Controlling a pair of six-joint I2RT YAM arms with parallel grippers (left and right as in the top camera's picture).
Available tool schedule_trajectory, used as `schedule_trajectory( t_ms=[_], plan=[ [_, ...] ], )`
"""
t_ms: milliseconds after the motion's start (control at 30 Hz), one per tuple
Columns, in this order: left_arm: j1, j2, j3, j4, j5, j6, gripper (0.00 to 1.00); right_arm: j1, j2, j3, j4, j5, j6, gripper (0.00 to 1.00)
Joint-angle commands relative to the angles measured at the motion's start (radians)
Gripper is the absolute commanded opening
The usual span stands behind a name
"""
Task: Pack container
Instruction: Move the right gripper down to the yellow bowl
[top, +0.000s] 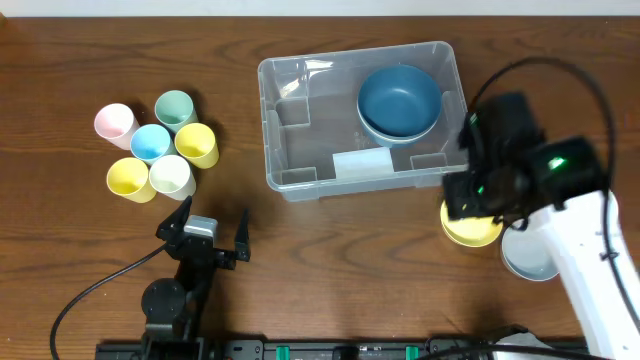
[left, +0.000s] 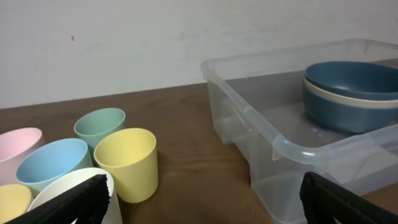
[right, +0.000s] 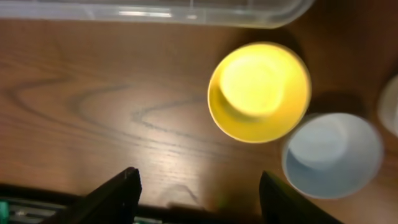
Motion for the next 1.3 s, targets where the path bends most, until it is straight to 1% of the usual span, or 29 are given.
schedule_trajectory(
  t_ms=[0, 133, 233, 367, 467, 667, 833, 933, 1000, 1033, 1067, 1100, 1200, 1267],
  plan=[
    [-0.002, -0.006, -0.018, -0.033, 0.014, 0.018, 0.98, 0.013, -0.008, -0.168, 0.105, -0.002, 0.022, 0.63],
    [-0.002, -0.006, -0.018, -0.033, 0.014, 0.018, 0.98, 0.011, -0.004, -0.332, 0.319, -0.002, 0.021, 0.64],
    [-0.002, -0.006, -0.018, -0.033, 0.014, 0.018, 0.98, 0.01, 0.002, -0.404, 0.448, -0.001, -0.021, 0.61],
    [-0.002, -0.006, -0.018, -0.033, 0.014, 0.018, 0.98, 0.01, 0.015, -0.46, 0.538, 0.045, -0.038, 0.53],
    [-0.002, -0.006, -0.018, -0.033, 0.014, 0.018, 0.98, 0.01, 0.028, -0.505, 0.584, 0.043, -0.061, 0.52],
    [-0.002, -0.006, -0.018, -0.033, 0.014, 0.018, 0.98, 0.01, 0.041, -0.589, 0.647, 0.044, -0.061, 0.48],
    [-0.002, -0.006, -0.018, -0.033, 0.014, 0.018, 0.98, 0.01, 0.041, -0.599, 0.658, 0.051, -0.061, 0.41],
    [-0.002, -0.006, -0.018, -0.033, 0.014, 0.018, 0.98, 0.01, 0.041, -0.599, 0.664, 0.051, -0.061, 0.4],
    [-0.002, -0.006, -0.018, -0.033, 0.014, 0.018, 0.98, 0.01, 0.041, -0.599, 0.663, 0.05, -0.048, 0.38],
    [-0.002, -0.006, -0.018, -0.033, 0.014, 0.018, 0.98, 0.01, 0.04, -0.599, 0.659, 0.051, -0.024, 0.35],
    [-0.002, -0.006, -0.018, -0.033, 0.014, 0.018, 0.98, 0.01, 0.037, -0.599, 0.656, 0.051, 0.005, 0.29],
    [-0.002, -0.006, -0.018, -0.033, 0.014, 0.018, 0.98, 0.01, 0.029, -0.598, 0.657, 0.053, 0.033, 0.28],
    [-0.002, -0.006, -0.018, -0.033, 0.014, 0.018, 0.98, 0.01, -0.027, -0.588, 0.661, 0.062, 0.088, 0.29],
    [-0.002, -0.006, -0.018, -0.033, 0.014, 0.018, 0.98, 0.01, -0.085, -0.57, 0.658, 0.063, 0.093, 0.33]
  ],
)
